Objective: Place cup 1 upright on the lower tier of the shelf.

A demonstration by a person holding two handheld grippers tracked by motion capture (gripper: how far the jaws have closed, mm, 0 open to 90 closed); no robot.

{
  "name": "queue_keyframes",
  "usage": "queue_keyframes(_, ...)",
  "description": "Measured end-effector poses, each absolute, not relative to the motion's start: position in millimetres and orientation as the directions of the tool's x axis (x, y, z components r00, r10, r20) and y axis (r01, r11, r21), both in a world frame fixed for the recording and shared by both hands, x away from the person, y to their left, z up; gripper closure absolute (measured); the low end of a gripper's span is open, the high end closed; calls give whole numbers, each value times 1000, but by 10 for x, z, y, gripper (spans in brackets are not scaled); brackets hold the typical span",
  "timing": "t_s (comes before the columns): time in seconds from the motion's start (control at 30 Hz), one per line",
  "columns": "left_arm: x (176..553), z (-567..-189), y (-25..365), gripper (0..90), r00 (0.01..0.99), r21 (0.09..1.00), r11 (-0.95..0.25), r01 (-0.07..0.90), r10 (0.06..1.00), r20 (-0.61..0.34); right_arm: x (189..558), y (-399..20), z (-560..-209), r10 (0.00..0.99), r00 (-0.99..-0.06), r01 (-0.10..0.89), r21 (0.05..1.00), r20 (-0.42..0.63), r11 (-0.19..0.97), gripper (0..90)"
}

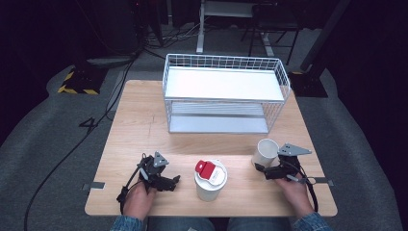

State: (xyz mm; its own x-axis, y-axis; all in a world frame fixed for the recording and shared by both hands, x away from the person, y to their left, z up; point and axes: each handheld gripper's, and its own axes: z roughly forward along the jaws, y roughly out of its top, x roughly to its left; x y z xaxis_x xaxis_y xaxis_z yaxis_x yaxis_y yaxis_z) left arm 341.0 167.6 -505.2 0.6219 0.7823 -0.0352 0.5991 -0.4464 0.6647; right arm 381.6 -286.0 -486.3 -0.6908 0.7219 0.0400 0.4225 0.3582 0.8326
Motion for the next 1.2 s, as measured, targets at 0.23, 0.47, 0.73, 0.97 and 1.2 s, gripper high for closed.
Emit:
queue_keyframes(0.23, 3411, -5049, 1681, 2, 622, 665, -445, 601, 782, -39, 3879, -2837, -4935, 720, -692, 425, 834, 50, 352, 173)
queue_keyframes(0.47, 3416, -5050, 1689, 2, 624, 668, -441, 600, 780, -46, 3868, -2809, -4934, 718, -696, 406, 840, 29, 359, 230)
queue_keyframes(0.73, 3418, -5050, 1693, 2, 625, 670, -440, 598, 779, -47, 3871, -2815, -4921, 719, -694, 416, 835, 34, 361, 231)
queue_keyframes(0.97, 3413, -5052, 1681, 1, 621, 668, -439, 600, 783, -43, 3870, -2830, -4884, 724, -689, 425, 833, 45, 353, 231)
queue_keyframes(1.2, 3415, -5051, 1669, 1, 620, 662, -450, 599, 784, -29, 3916, -2762, -4783, 711, -702, 413, 830, 28, 375, 230)
